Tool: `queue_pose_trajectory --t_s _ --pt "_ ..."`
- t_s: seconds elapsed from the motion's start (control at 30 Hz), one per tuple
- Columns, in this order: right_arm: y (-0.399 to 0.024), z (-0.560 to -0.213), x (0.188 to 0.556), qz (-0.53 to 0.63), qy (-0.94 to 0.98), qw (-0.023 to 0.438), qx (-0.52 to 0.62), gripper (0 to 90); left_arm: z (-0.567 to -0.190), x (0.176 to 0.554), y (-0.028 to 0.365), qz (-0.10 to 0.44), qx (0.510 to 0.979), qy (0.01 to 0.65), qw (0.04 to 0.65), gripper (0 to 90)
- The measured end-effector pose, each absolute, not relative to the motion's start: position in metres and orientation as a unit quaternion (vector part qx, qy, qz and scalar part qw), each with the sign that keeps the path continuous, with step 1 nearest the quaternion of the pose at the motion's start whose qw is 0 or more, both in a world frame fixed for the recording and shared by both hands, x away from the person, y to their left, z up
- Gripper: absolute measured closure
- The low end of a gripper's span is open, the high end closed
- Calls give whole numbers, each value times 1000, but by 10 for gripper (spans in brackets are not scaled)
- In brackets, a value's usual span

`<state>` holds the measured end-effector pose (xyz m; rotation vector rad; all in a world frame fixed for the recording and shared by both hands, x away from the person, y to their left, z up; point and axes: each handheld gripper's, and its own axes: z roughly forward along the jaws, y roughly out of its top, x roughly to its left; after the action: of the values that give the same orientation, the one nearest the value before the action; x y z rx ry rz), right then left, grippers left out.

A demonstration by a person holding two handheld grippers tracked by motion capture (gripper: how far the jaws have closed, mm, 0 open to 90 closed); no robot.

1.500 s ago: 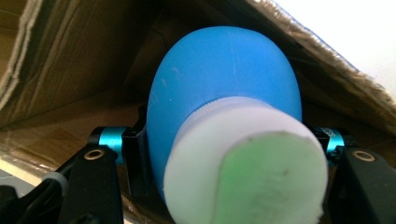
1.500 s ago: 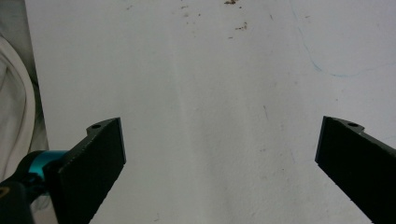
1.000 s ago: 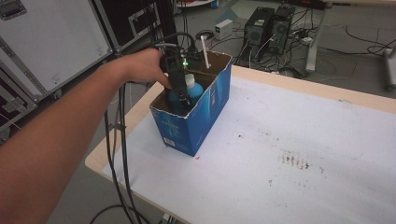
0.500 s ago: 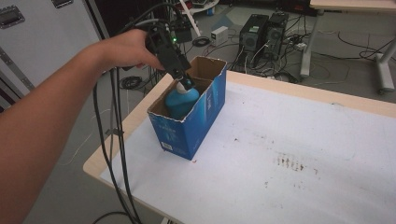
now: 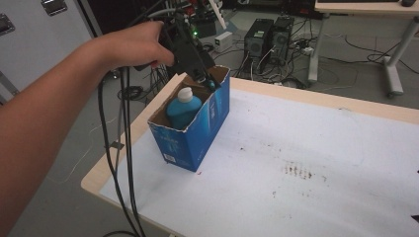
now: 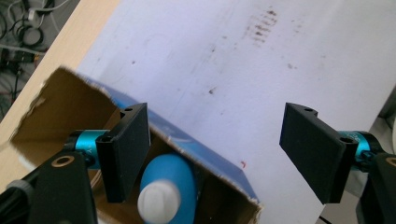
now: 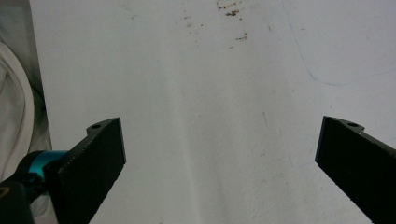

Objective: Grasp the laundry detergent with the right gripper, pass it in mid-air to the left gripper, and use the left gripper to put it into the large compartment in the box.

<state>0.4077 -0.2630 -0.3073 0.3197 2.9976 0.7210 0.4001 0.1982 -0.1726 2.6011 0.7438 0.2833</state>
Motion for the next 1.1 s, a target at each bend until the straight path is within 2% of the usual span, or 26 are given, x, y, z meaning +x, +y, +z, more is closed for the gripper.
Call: queue_pose_trajectory --t_s 0.3,0.33,0.5,0.53,0.6,0.7,1.0,1.1 --pt "-262 -305 406 237 965 26 104 10 -175 403 161 86 947 229 206 233" --pt "-262 -305 405 237 966 25 103 10 -176 403 157 85 949 225 206 149" --pt "-262 -305 405 238 965 26 106 10 -183 405 140 68 955 199 208 149" --pt "-263 -305 405 238 965 27 106 10 -184 405 138 68 955 198 209 136" --pt "-263 -306 405 240 965 26 106 10 -187 408 134 63 953 209 209 49" --pt "-262 -306 405 242 964 26 105 10 -191 411 126 58 954 207 210 15" --pt "-262 -309 406 242 964 24 108 10 -200 413 101 78 959 182 202 16" --pt "-261 -309 406 240 964 23 108 10 -205 413 91 62 964 163 201 16"
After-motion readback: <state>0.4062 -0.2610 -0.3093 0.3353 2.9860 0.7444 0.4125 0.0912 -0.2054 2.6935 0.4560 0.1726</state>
